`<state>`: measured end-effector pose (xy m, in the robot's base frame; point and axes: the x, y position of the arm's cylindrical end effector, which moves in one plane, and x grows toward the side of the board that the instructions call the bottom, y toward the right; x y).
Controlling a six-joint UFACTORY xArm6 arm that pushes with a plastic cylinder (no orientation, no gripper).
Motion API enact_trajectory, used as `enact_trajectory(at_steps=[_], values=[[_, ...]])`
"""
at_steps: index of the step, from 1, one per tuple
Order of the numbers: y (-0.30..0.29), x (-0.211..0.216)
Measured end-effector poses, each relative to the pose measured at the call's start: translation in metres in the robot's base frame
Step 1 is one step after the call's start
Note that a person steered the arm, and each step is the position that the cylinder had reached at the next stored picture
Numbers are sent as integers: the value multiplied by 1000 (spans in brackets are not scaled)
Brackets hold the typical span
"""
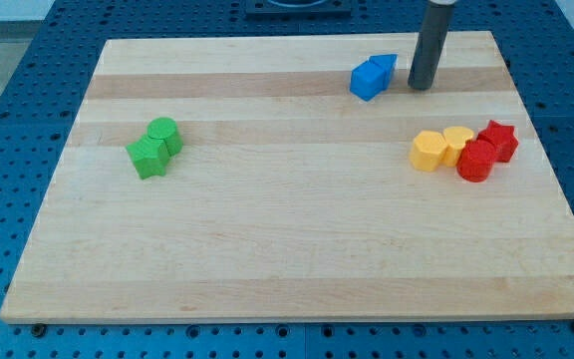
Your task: Separate the blue cube from the blue triangle
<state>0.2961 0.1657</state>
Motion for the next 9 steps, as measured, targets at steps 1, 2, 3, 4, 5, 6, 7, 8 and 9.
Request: enact_trajectory(at_steps=[1,2,3,4,5,6,7,8,9], values=[[-10,-25],[-14,-27],[-22,-24],[-43,-15],[-68,-4],[-94,12],[-123,32],[-155,61],[-167,76]])
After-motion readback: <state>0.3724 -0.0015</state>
